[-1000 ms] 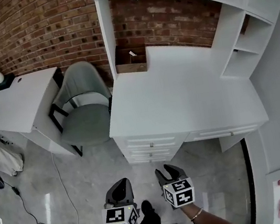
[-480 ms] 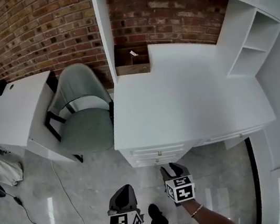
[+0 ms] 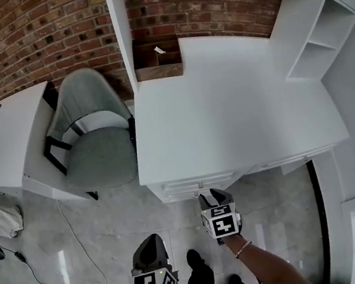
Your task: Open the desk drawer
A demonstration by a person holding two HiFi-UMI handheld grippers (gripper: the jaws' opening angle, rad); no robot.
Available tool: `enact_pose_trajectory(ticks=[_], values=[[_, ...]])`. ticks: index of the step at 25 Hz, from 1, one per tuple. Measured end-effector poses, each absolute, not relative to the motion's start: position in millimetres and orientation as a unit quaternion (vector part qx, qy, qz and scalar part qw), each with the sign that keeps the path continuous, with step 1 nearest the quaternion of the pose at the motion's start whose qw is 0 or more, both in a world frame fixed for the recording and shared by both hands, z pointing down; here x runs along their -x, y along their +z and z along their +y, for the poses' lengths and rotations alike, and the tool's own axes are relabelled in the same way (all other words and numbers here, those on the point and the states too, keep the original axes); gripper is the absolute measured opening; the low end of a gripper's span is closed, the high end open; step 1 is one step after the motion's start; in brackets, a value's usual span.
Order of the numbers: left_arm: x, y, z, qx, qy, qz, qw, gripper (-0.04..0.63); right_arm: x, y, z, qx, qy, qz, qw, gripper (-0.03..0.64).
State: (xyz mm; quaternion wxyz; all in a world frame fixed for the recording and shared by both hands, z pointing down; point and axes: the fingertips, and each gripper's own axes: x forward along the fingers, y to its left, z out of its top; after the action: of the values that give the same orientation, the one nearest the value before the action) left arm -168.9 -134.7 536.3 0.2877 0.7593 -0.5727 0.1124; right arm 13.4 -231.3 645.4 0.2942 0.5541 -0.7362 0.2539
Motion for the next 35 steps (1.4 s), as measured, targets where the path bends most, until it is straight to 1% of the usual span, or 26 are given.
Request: enact_pose_trajectory(ticks=[5,16,21,23,26,35], values=[[178,543,-134,-0.754,0.12,-0.577,0.291,0.009,-9,660,-244,-0.563,0.269,-0.722,0.3,0.143],[181,550,-146,-0.745,0.119,-0.586,0.295,0.009,-12,700,-268,-0.565,0.278,-0.7,0.336,0.143],[178,554,-149,-0.743,0.119,-0.587,0.298,0.009,-9,706,-276,-0.557,0.291,-0.695,0.347,0.124],[177,556,-150,-0.743,0.12,-0.587,0.299,0.009,-9,706,-277,-0.555,0.288,-0.696,0.354,0.1],[175,557,-150,-0.743,0.12,-0.587,0.3,0.009,-7,709,-275,-0.549,0.285,-0.698,0.361,0.089],[174,557,-148,-0.742,0.116,-0.588,0.301,0.009,-7,710,-275,-0.551,0.278,-0.696,0.367,0.083]])
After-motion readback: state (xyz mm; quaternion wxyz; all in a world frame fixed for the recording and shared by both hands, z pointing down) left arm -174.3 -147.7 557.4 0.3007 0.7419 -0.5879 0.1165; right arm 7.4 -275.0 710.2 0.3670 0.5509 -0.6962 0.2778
